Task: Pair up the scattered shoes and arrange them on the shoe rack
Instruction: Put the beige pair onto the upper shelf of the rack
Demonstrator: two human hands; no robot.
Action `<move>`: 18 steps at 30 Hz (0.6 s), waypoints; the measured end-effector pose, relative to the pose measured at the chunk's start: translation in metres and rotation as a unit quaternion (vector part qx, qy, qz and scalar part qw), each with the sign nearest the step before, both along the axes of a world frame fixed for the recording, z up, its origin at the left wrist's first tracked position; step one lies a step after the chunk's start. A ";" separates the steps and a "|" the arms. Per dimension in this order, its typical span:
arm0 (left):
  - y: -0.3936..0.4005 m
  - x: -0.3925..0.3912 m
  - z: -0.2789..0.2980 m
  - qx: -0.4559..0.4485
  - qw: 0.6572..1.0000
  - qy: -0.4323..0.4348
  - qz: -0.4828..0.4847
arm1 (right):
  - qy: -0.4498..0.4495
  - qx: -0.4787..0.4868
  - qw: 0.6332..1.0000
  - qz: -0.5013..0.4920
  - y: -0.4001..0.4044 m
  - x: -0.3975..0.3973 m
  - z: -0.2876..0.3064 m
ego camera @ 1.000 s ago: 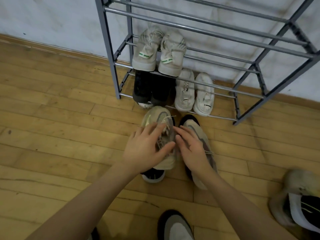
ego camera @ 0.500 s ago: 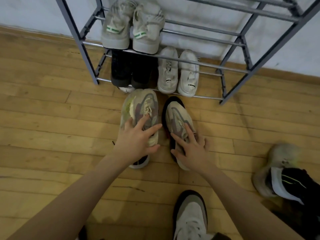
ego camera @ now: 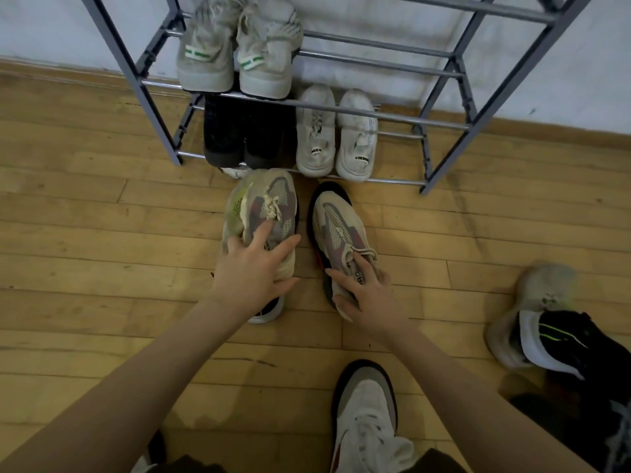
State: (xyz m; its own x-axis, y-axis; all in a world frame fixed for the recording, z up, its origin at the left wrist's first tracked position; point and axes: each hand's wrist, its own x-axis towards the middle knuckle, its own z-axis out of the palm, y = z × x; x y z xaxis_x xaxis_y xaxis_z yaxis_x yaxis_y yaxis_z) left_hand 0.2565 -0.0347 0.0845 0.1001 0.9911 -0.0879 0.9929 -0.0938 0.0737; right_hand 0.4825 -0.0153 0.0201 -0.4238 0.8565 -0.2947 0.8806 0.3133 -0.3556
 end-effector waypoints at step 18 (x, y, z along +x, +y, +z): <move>-0.020 -0.010 0.082 0.194 0.961 -0.199 0.002 | 0.176 0.164 0.968 -0.074 -0.002 -0.030 0.129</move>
